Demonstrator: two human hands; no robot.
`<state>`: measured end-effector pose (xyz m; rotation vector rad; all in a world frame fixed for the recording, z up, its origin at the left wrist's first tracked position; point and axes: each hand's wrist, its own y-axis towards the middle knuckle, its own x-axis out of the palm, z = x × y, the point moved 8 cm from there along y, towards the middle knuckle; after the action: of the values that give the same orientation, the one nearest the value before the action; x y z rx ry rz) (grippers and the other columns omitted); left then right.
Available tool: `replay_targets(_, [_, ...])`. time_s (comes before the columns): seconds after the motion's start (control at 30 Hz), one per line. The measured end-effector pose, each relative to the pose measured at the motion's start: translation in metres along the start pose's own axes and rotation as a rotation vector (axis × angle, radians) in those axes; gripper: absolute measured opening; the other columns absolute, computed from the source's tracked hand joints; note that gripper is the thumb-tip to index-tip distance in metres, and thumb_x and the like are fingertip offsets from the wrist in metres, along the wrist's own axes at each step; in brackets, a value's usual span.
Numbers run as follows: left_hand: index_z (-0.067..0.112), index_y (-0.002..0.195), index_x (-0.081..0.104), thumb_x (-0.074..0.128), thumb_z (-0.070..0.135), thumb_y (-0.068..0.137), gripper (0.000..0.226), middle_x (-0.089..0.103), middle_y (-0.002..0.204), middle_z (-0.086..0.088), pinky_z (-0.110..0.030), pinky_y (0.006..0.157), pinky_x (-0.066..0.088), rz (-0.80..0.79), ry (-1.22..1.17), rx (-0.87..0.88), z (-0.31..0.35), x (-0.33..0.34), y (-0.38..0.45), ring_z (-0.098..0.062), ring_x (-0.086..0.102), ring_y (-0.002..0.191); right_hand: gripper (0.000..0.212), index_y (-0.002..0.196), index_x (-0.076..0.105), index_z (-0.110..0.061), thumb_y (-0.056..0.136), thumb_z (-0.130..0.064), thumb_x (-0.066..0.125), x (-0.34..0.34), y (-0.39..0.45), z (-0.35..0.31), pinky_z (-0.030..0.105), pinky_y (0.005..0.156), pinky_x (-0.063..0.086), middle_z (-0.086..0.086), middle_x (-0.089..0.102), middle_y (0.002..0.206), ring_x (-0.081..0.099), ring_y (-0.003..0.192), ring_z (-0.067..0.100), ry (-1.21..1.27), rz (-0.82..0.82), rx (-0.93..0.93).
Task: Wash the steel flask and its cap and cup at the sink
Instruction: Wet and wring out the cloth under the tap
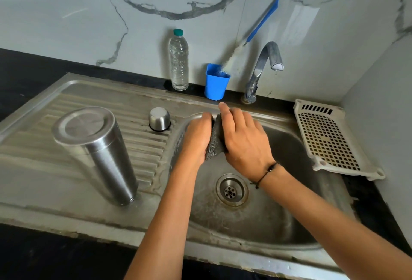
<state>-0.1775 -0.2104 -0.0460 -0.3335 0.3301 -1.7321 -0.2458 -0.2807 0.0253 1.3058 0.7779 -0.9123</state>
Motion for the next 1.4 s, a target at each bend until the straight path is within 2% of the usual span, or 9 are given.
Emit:
replay_targets(0.1, [0.014,0.065,0.054,0.044,0.026,0.088,0.028,0.054,0.065,-0.008,-0.039,0.069,0.046,0.034,-0.031,0.041,0.004,0.0,-0.004,-0.026,0.055,0.071,0.063,0.125,0.048,0.003,0.067,-0.002,0.07,-0.004,0.003,-0.003,0.039,0.055,0.052,0.016,0.06,0.099,0.061,0.081,0.035,0.008,0.036,0.026])
replay_targets(0.27, [0.012,0.062,0.048,0.039,0.027,0.094,0.037,0.049,0.07,-0.011,-0.035,0.067,0.037,0.096,0.299,0.314,0.028,-0.009,-0.01,-0.026,0.049,0.073,0.05,0.115,0.047,-0.007,0.074,-0.022,0.07,0.006,0.016,0.007,0.037,0.065,0.049,0.01,0.06,0.102,0.061,0.086,0.03,0.323,-0.276,0.154])
replay_targets(0.5, [0.001,0.058,0.053,0.042,0.025,0.095,0.046,0.052,0.056,-0.011,-0.035,0.058,0.034,0.018,0.354,0.612,0.042,-0.003,-0.022,-0.018,0.045,0.057,0.026,0.052,0.063,-0.016,0.067,0.004,0.072,0.043,-0.018,0.01,0.028,0.055,0.048,0.005,0.06,0.056,0.058,0.053,0.017,1.398,-0.751,0.637])
replay_targets(0.63, [0.008,0.081,0.059,0.041,0.035,0.098,0.036,0.059,0.074,-0.005,-0.038,0.074,0.045,-0.05,0.269,0.495,0.022,0.007,-0.014,-0.021,0.056,0.078,0.016,0.064,0.063,-0.013,0.063,-0.001,0.073,0.055,-0.023,0.022,0.034,0.062,0.052,0.006,0.061,0.061,0.06,0.06,0.023,1.301,-0.679,0.666])
replay_targets(0.77, [0.018,0.103,0.061,0.019,0.072,0.089,0.07,0.064,0.101,-0.012,-0.046,0.094,0.047,-0.129,0.272,0.202,0.003,0.01,-0.006,-0.03,0.06,0.101,0.055,0.114,0.049,-0.015,0.066,-0.022,0.076,0.045,-0.014,0.043,0.035,0.072,0.052,0.005,0.062,0.097,0.062,0.088,0.026,0.599,-0.472,0.438])
replay_targets(0.83, [0.014,0.088,0.059,0.019,0.07,0.09,0.069,0.058,0.082,-0.015,-0.038,0.08,0.056,-0.131,0.264,0.1,-0.002,0.01,-0.005,-0.027,0.062,0.087,0.057,0.123,0.04,-0.014,0.075,-0.025,0.069,0.032,-0.012,0.04,0.037,0.07,0.05,0.005,0.058,0.109,0.06,0.093,0.029,0.322,-0.348,0.278])
replay_targets(1.0, [0.01,0.097,0.064,0.035,0.049,0.098,0.048,0.065,0.101,-0.013,-0.042,0.093,0.048,-0.036,0.297,0.072,-0.01,0.011,-0.003,-0.027,0.061,0.093,0.068,0.122,0.047,-0.009,0.061,-0.016,0.075,0.023,-0.016,0.011,0.034,0.045,0.049,0.007,0.06,0.092,0.062,0.073,0.029,0.05,-0.116,0.022])
replay_targets(1.27, [0.013,0.069,0.056,0.04,0.028,0.098,0.037,0.059,0.077,-0.016,-0.04,0.075,0.045,-0.002,0.245,0.292,0.011,0.008,-0.003,-0.027,0.056,0.077,0.05,0.106,0.045,-0.014,0.071,-0.04,0.071,0.014,0.011,0.021,0.034,0.061,0.048,0.001,0.06,0.089,0.06,0.076,0.024,0.281,-0.309,0.191])
replay_targets(1.4, [0.004,0.078,0.06,0.041,0.017,0.1,0.032,0.056,0.075,-0.013,-0.035,0.07,0.039,-0.031,0.286,0.49,0.027,0.008,-0.012,-0.02,0.049,0.073,0.03,0.077,0.065,-0.008,0.053,-0.02,0.079,0.042,0.002,0.031,0.039,0.065,0.056,0.01,0.067,0.071,0.064,0.067,0.026,0.964,-0.608,0.518])
